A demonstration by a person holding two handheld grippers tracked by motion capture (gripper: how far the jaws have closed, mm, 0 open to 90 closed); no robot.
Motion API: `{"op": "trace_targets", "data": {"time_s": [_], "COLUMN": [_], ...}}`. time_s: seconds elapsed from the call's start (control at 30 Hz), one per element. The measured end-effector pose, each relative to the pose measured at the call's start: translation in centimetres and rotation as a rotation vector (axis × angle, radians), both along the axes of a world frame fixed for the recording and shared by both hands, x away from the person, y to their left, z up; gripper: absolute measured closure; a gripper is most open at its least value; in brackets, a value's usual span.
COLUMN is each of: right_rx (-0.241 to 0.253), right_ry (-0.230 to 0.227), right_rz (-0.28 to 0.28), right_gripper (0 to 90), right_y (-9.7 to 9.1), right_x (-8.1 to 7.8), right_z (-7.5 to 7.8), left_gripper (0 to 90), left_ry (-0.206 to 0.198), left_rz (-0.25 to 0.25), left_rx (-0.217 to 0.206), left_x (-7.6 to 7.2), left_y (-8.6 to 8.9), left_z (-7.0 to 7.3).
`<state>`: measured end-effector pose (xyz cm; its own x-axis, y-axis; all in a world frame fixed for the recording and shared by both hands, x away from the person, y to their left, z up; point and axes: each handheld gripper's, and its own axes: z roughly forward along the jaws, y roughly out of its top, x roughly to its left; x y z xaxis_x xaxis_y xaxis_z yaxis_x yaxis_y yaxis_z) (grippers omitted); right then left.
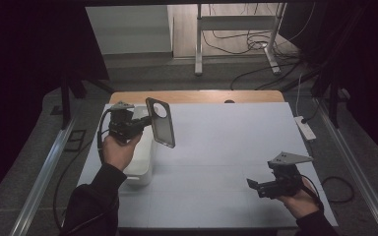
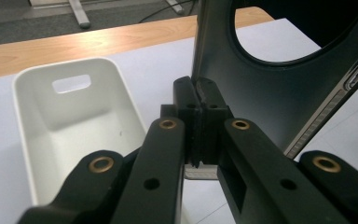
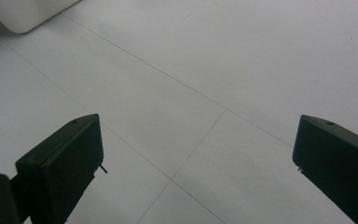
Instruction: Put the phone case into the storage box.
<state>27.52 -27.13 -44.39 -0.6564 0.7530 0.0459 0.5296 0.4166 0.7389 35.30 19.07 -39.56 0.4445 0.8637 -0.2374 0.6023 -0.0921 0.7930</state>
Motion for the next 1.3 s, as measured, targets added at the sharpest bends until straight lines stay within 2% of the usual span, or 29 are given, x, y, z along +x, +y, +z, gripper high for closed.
{"op": "trace_targets", "data": {"time_s": [0.2, 0.7, 0.97, 1.3], "right_rx": [-0.012, 0.016, 0.013, 0.005], "right_ry": [-0.008, -0.008, -0.013, -0.016], "right_rz": [-0.011, -0.087, -0.114, -0.119], "right_gripper": [1.7, 0.3, 0.2, 0.0], "right_y": [-0.6, -2.5, -3.1, -3.4], "right_x": [-0.4, -1.2, -1.8, -2.6], "right_z": [0.0, -0.1, -0.4, -0.7], "left_gripper": [89.3, 89.3, 89.3, 89.4], "left_ry": [0.0, -0.01, -0.004, 0.0], "left_rz": [0.018, 0.064, 0.09, 0.125], "left_rx": [0.003, 0.026, 0.029, 0.044], "left_x": [0.0, 0.4, 0.7, 1.3], "left_y": [0.7, 2.6, 3.3, 4.0], "left_z": [0.2, 1.0, 0.8, 0.5]}}
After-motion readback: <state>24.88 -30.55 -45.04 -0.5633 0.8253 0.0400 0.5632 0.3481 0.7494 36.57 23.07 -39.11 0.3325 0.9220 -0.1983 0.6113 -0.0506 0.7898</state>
